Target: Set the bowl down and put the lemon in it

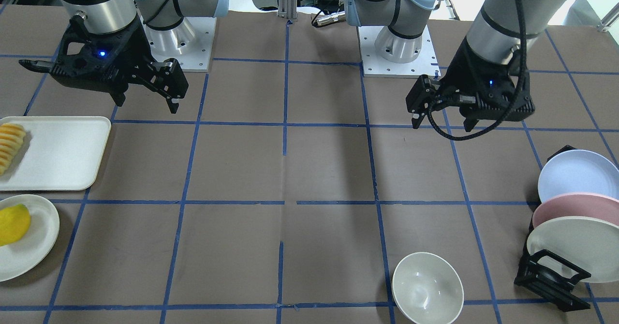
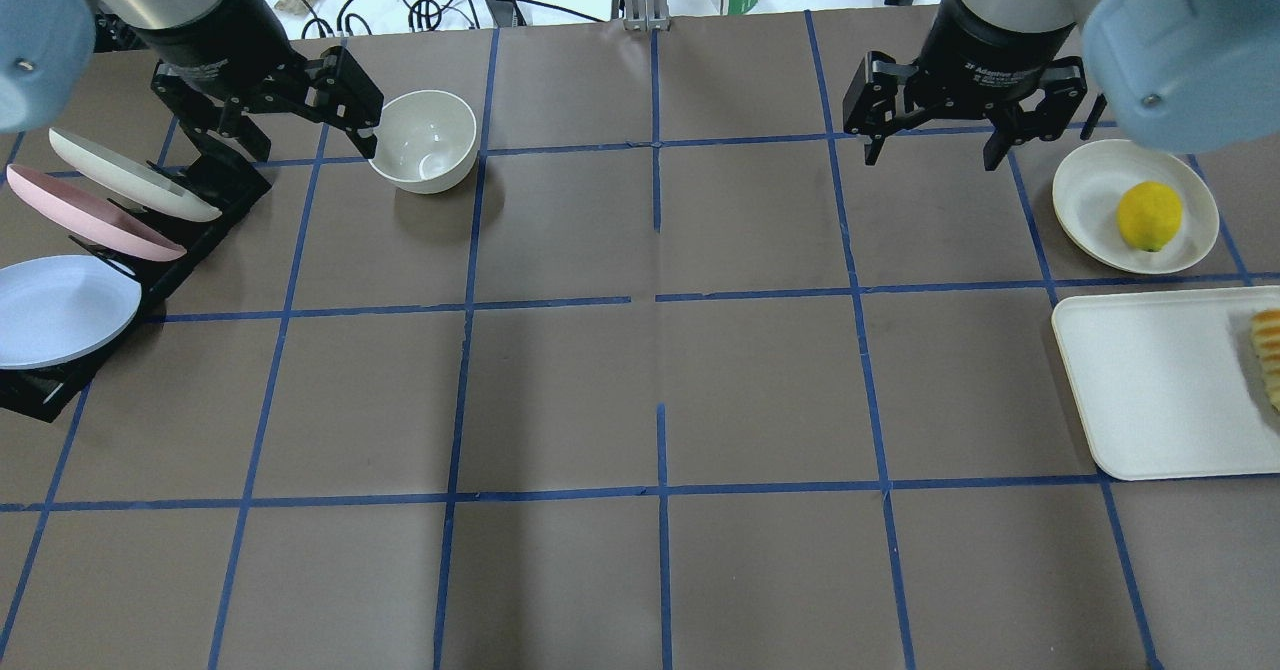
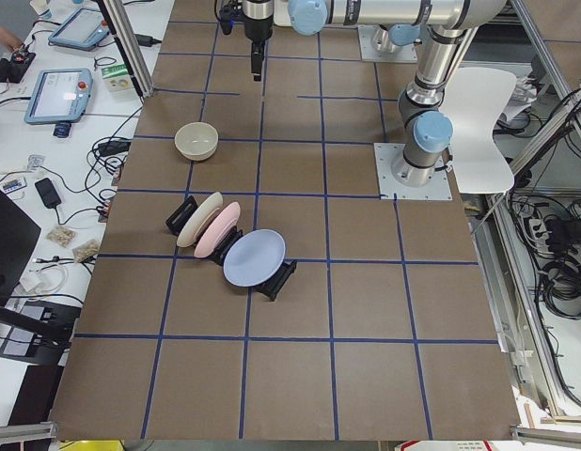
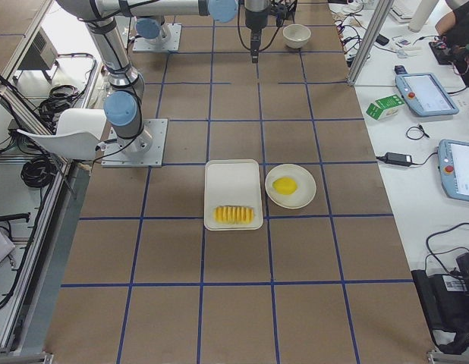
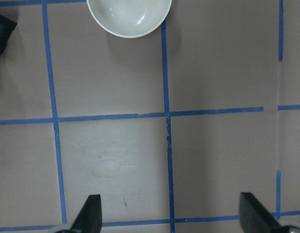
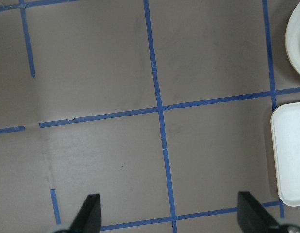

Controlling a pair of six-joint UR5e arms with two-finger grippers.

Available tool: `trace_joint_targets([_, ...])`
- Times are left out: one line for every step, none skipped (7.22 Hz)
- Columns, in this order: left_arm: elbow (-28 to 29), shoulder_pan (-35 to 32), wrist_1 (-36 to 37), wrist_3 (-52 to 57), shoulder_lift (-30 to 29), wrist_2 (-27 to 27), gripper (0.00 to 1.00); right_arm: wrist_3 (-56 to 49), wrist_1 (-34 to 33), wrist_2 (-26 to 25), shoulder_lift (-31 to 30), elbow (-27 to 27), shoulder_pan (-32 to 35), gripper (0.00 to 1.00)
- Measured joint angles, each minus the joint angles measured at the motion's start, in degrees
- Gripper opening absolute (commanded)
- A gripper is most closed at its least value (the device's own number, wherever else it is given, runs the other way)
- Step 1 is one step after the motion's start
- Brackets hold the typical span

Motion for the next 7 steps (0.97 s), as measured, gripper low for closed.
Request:
trace_joint_targets([3.04, 0.75, 2.34, 1.01, -5.63, -0.04, 1.0, -3.27, -0.24, -0.82, 0.53, -0.23, -2.25, 1.0])
trace_joint_targets([6.03, 1.95, 5.17, 2.51, -11.7, -0.1, 1.0, -9.45, -0.47, -1.66, 1.04, -0.32, -7.19, 1.0])
trace_joint_targets([8.02, 3.58, 9.09, 3.93, -17.56, -0.4, 1.0, -17.43, -1.4, -1.89, 2.23, -0.4, -13.96, 1.0])
trace_joint_targets([8.88, 4.8, 14.01, 5.26, -22.83, -0.82, 1.0, -26.21, -4.12, -1.91, 4.66, -0.51, -20.31, 1.0])
trace_joint_targets([9.15, 5.42, 17.93, 6.32, -26.91, -1.01, 1.0, -33.76, -7.46, -1.8, 7.34, -0.6, -25.11, 1.0])
trace_joint_targets([9.23, 5.65, 20.32, 6.96, -29.71, -1.05, 1.0, -39.11, -9.92, -1.39, 9.43, -0.66, -28.4, 1.0])
trace_joint_targets([9.3, 5.73, 22.13, 7.27, -31.64, -1.07, 0.93, -42.69, -11.77, -0.74, 10.98, -0.68, -30.25, 0.99])
